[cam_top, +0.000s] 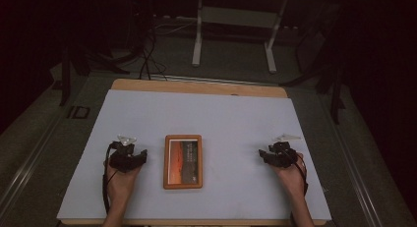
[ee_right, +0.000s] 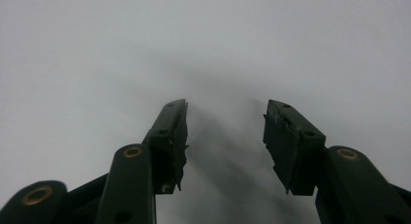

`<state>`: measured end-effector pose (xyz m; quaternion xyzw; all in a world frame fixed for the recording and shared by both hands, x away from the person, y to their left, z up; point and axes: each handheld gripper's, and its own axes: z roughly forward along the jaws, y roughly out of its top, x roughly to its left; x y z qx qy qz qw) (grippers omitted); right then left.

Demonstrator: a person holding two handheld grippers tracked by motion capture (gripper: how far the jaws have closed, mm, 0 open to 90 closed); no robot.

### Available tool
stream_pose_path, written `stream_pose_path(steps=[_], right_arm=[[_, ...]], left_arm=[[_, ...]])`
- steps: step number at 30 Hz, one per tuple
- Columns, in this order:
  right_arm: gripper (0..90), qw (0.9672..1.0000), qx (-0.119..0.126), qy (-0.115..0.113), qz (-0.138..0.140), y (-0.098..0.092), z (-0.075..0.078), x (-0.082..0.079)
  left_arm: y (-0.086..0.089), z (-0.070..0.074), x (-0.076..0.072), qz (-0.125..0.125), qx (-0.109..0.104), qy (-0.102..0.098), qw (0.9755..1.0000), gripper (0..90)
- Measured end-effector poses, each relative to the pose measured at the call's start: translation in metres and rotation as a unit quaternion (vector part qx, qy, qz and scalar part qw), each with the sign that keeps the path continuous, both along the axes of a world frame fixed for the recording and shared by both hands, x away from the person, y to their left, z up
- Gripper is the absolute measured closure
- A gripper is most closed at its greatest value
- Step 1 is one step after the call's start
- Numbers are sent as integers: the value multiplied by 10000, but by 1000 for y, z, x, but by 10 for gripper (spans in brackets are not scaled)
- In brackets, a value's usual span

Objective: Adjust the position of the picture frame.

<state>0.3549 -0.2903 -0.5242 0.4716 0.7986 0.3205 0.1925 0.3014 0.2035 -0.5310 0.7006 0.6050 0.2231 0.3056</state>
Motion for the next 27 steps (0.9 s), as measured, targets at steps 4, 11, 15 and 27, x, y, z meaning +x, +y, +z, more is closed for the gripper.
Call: stream_pose_path(steps=[4,11,15,27], right_arm=[[483,9999,20,-1,106,4,1,-2],[567,9993,155,-92,319,15,7,-6],[690,9982,181,-131,556,24,15,-10],[882,9884,471,-162,1438,65,32,-6]], left_arm=[[-1,4,-4,-261,-217,-110,9994,516],[-5,12,-14,-713,-355,-265,9965,549],[-9,15,-18,-1001,-299,-300,9941,580],[-18,16,-20,-1435,-429,-327,9882,554]])
